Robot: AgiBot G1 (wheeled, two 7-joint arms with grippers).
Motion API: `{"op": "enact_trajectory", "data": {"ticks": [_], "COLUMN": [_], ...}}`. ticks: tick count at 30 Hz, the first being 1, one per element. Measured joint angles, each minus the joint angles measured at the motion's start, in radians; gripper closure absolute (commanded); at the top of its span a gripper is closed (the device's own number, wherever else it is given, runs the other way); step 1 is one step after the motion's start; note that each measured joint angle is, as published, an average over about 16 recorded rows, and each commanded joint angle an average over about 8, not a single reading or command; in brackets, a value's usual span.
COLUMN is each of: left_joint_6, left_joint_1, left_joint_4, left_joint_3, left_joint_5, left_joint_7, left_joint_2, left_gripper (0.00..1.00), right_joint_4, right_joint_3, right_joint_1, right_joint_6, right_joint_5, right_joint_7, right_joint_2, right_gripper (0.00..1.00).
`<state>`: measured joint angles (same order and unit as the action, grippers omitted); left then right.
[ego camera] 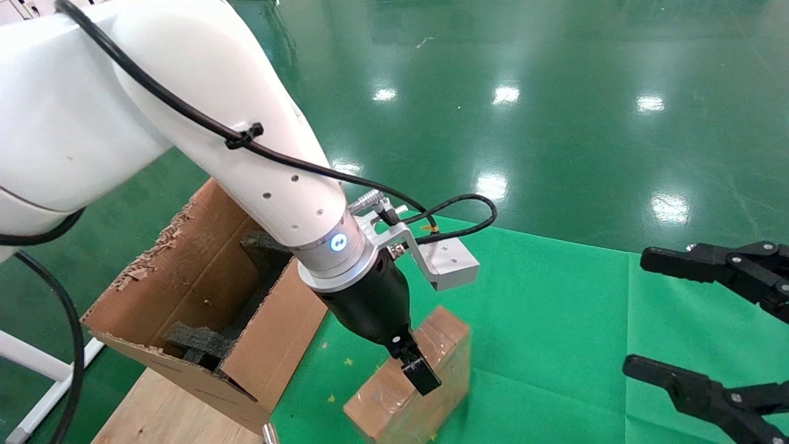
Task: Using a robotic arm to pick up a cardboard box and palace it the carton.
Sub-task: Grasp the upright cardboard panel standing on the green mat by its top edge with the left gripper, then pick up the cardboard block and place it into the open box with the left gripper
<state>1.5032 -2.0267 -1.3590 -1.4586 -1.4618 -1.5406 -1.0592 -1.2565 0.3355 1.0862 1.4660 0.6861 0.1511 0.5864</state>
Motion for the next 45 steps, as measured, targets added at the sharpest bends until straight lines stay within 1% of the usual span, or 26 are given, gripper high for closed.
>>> {"op": "enact_trajectory", "data": {"ticks": [5,10,15,20,23,27,32,35,40,45], "left_joint_6": [0.002,0.004,0.013,0.034,0.049,0.068,0.078,0.071,0.024,-0.069], "left_joint_1": [-0.01,-0.037,-0.086,-0.161,-0.216,-0.299,-0.398,-0.437,-0.444,-0.383], "left_joint_4": [0.008,0.02,0.051,0.133,0.21,0.342,0.536,0.654,0.844,1.01], "left_joint_3": [0.004,0.019,0.053,0.095,0.109,0.106,0.07,0.037,-0.012,-0.043], "left_joint_5": [0.0,0.006,0.029,0.062,0.075,0.073,0.035,0.0,-0.058,-0.102], "left_joint_7": [0.029,0.097,0.206,0.345,0.432,0.545,0.676,0.745,0.842,0.909], "left_joint_2": [0.009,0.049,0.12,0.205,0.247,0.284,0.297,0.291,0.263,0.224], "left_gripper": [1.0,1.0,1.0,1.0,1.0,1.0,1.0,1.0,1.0,1.0], "right_joint_4": [0.0,0.0,0.0,0.0,0.0,0.0,0.0,0.0,0.0,0.0], "right_joint_3": [0.0,0.0,0.0,0.0,0.0,0.0,0.0,0.0,0.0,0.0], "right_joint_1": [0.0,0.0,0.0,0.0,0.0,0.0,0.0,0.0,0.0,0.0], "right_joint_6": [0.0,0.0,0.0,0.0,0.0,0.0,0.0,0.0,0.0,0.0], "right_joint_5": [0.0,0.0,0.0,0.0,0.0,0.0,0.0,0.0,0.0,0.0], "right_joint_7": [0.0,0.0,0.0,0.0,0.0,0.0,0.0,0.0,0.0,0.0], "right_joint_2": [0.0,0.0,0.0,0.0,0.0,0.0,0.0,0.0,0.0,0.0], "right_gripper": [0.0,0.0,0.0,0.0,0.0,0.0,0.0,0.0,0.0,0.0]}}
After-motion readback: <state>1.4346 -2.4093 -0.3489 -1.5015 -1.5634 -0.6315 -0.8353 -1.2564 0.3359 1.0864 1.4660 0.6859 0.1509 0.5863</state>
